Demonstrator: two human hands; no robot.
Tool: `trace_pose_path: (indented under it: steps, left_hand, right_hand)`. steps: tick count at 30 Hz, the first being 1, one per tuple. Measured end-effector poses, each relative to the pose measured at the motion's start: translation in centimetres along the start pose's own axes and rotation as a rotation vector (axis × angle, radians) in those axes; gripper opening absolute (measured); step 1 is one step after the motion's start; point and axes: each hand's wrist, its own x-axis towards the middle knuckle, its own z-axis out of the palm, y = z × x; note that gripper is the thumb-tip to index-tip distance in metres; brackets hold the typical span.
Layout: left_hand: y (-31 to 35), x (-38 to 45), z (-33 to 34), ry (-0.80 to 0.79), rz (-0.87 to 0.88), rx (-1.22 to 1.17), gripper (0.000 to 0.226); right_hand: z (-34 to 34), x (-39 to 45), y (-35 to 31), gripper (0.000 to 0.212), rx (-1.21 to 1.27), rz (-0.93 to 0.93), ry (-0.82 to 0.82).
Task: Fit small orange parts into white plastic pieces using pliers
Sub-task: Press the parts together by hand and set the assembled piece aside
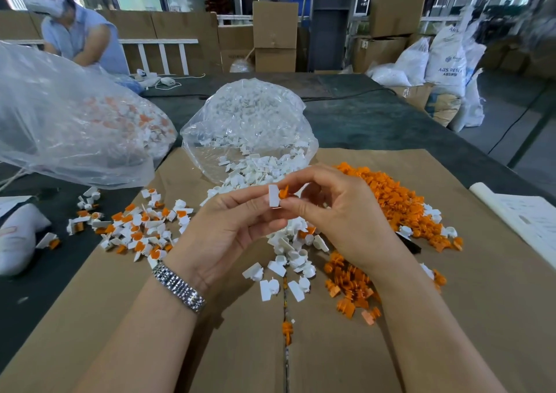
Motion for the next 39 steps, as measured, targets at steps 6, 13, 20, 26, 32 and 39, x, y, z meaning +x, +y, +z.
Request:
trace_pose_path:
  steps: [6, 13, 20, 26, 32, 39]
  left_hand:
    - [0.3, 0.0, -0.1, 0.031, -0.004, 0.056, 0.032]
    - [0.1, 0.0, 0.3, 0.144, 0.072, 0.144, 0.028]
    - [0.0, -0.1, 0.3, 0.226, 0.145, 0.251, 0.024]
    - [0.1, -0.1, 0.3, 0.269, 0.075, 0.204, 0.016]
    - [0.4, -0.2, 0.7, 0.268, 0.023, 0.062, 0.017]
    - [0.7, -0.1, 0.6, 0.261, -0.011, 0.010, 0.007]
  right_hand:
    - [0.2, 0.2, 0.5, 0.021, -0.124, -0.030, 0.003]
    - [0.3, 0.2, 0.3, 0.024, 0.043, 0.045, -0.066]
    - [0.8, 0.1, 0.3, 0.015, 0.097, 0.105, 0.029]
    - [0.9, 0.2, 0.7, 0.009, 0.049, 0.106, 0.013]
    - [0.5, 0.3, 0.9, 0.010, 0.121, 0.141, 0.019]
    - [0.3, 0.4, 1.3, 0.015, 0.299, 0.195, 0.021]
